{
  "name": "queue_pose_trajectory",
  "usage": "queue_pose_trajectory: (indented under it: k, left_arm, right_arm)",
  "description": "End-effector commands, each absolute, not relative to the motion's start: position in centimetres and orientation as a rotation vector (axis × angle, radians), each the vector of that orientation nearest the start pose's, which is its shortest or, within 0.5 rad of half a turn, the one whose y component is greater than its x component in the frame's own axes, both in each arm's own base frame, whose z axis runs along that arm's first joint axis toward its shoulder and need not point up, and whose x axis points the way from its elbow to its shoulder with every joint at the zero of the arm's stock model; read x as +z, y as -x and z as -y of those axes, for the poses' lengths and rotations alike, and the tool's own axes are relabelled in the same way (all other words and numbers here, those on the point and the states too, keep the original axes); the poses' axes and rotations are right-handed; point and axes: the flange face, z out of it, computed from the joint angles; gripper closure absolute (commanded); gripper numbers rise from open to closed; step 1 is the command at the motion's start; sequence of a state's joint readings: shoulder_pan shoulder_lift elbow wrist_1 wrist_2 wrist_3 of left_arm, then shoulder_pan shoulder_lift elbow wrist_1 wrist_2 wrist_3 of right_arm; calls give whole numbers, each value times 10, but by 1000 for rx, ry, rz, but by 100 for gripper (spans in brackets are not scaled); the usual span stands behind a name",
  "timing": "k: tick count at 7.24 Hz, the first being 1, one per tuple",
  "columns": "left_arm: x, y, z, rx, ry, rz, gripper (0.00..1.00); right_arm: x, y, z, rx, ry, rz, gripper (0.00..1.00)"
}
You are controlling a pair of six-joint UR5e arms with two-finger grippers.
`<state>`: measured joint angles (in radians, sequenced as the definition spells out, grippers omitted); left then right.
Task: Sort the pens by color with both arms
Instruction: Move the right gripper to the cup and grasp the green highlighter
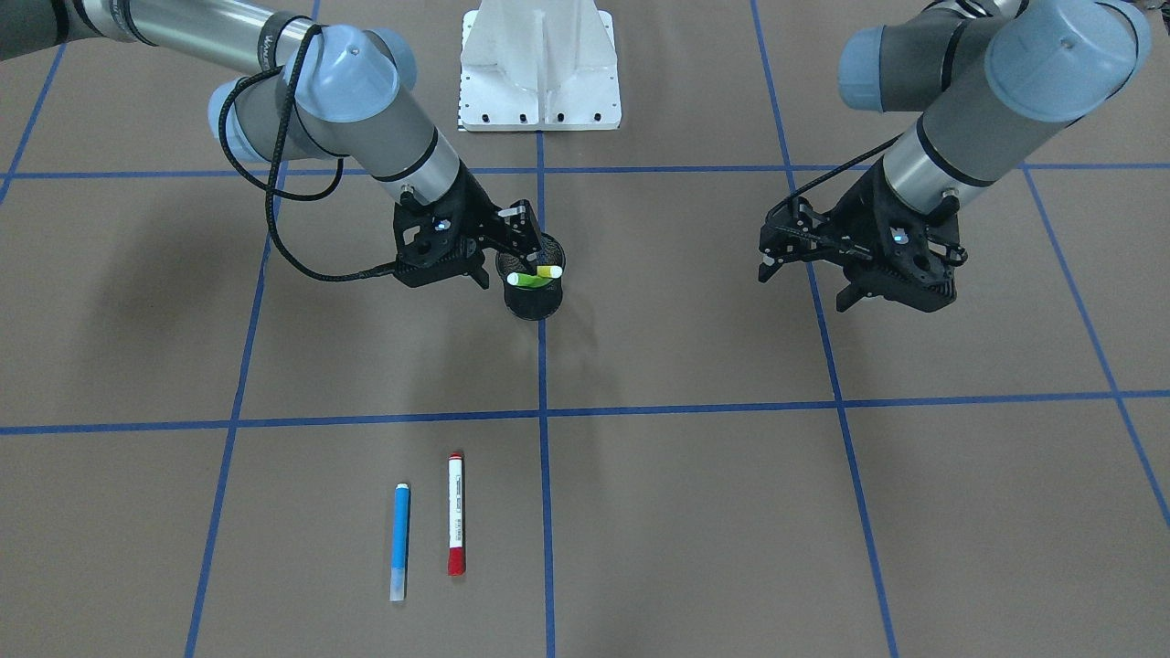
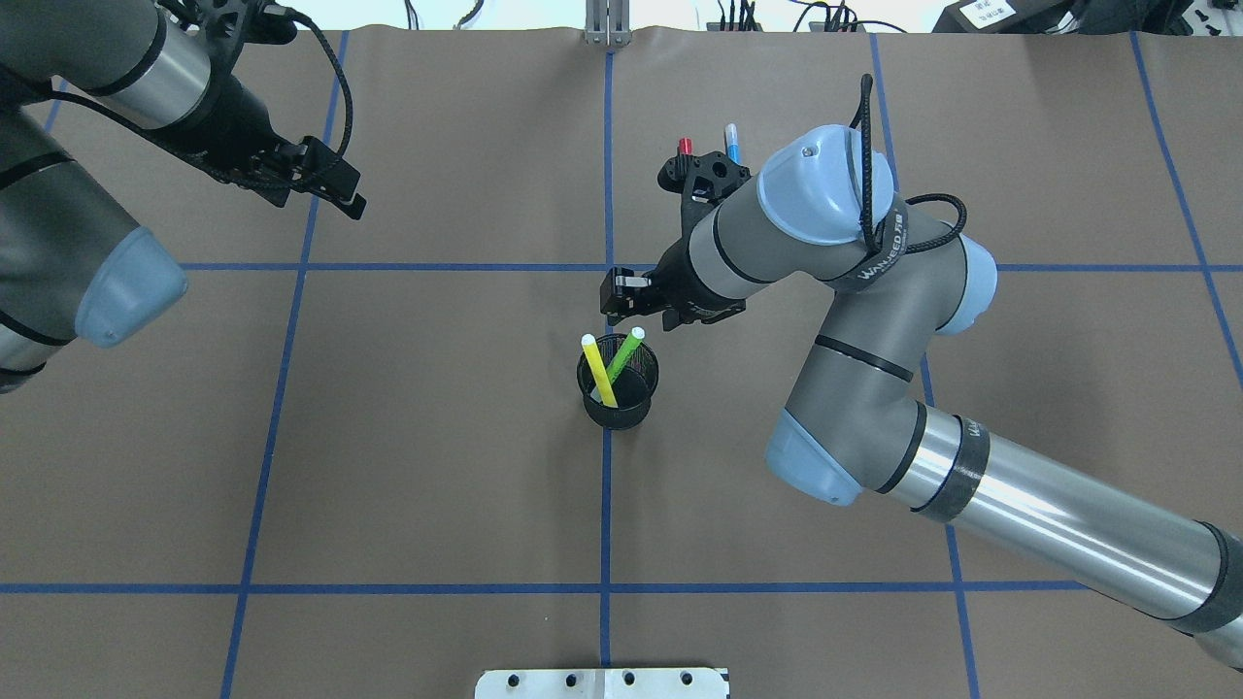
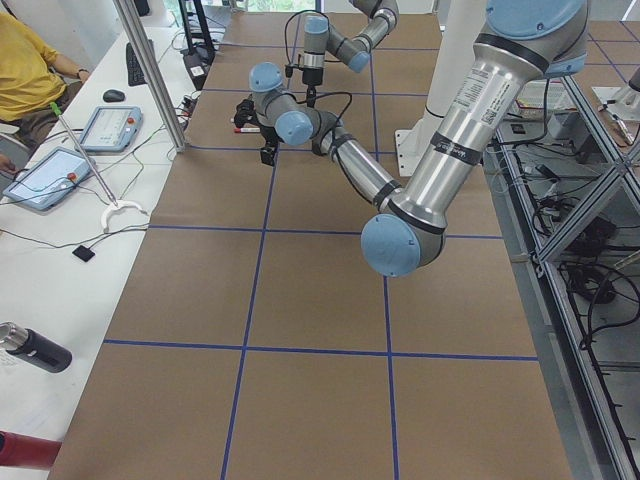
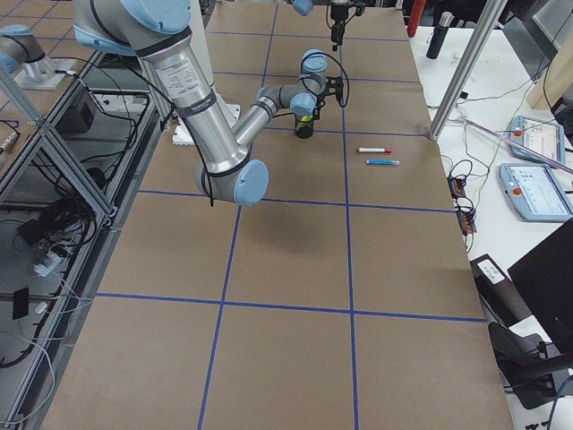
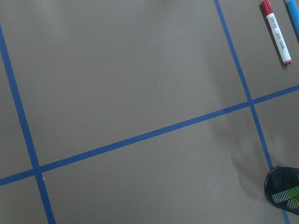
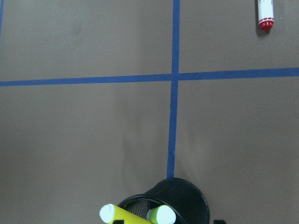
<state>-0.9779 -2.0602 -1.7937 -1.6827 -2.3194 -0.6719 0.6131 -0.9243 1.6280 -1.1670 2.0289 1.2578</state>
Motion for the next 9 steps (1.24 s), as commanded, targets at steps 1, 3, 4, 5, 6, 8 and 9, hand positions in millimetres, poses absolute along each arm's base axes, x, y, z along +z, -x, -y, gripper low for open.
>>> queue_pose_trajectory:
  k: [1, 3, 4, 5, 6, 8, 9]
  left_arm:
    - [257, -292, 548, 239, -215, -1031, 1]
    - [256, -292, 547, 240, -216, -1033, 1]
    - [256, -292, 547, 240, -216, -1033, 1]
    - [256, -293, 547, 240, -215, -1033, 1]
    - [257, -293, 547, 237, -212, -1033, 1]
    - [255, -294, 546, 237, -212, -1035, 1]
    - [255, -294, 546, 235, -211, -1035, 1]
  right_arm:
    - [202, 514, 469, 11, -117, 1135, 37]
    - [204, 519, 465, 1, -114, 1132, 45]
    - [205, 520, 463, -3, -108, 1131, 48]
    - [204, 521, 461, -6, -105, 1132, 50]
    - [205, 523, 459, -10, -99, 1130, 53]
    - [206, 525, 456, -14, -93, 1128, 60]
    - [206, 525, 455, -16, -93, 1130, 68]
